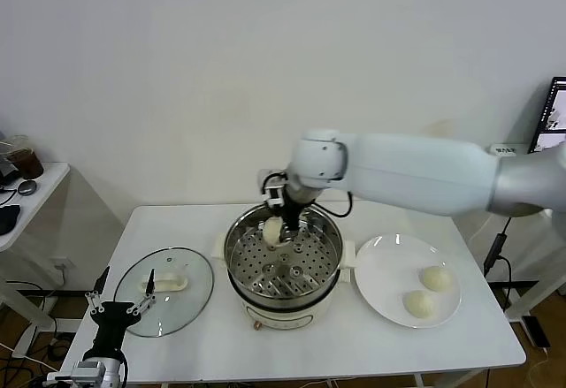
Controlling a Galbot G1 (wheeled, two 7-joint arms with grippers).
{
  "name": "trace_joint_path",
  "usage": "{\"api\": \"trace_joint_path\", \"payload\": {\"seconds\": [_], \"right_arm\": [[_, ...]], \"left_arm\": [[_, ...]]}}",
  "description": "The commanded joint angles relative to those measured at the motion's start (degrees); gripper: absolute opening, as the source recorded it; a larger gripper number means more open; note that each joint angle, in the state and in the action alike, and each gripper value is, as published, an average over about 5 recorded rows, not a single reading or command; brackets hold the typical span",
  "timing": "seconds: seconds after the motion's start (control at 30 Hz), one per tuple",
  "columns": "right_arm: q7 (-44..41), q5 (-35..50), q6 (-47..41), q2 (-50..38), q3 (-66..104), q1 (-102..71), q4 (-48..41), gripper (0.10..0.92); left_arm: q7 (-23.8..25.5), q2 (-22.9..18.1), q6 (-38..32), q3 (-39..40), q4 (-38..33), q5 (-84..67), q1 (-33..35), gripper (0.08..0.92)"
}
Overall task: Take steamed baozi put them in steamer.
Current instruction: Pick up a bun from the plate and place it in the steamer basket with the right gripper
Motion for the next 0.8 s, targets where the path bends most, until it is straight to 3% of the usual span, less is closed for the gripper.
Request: {"api": "trace_joint_path", "payload": {"seconds": [0.03,0.43,0.6,0.8], "right_arm": [[1.65,0.42,-2.68,7.43,-0.31,-2.84,-4.23,0.551],[0.58,-2.09,-2.62,11.3,0.02,-6.15,-8.89,0.568],[-1.18,-3.32,-2.59,9.67,0.3,-5.55,-8.5,0.694],[-8.7,-5.69,-0.8,0.64,0.05,1.28,-1.52,0.815]], "left_arm": [[0.03,0.08,-0.06,-0.29,0.16,-0.07,-0.1,0.823],[0.05,0.06,-0.3,-0.4,0.53,-0.33,-0.29,0.823],[0.03,0.06,-0.35,-0.26,0.75,-0.33,-0.36,0.823],[0.02,0.02,-0.32,0.16,0.9,-0.27,-0.64,0.823]]}}
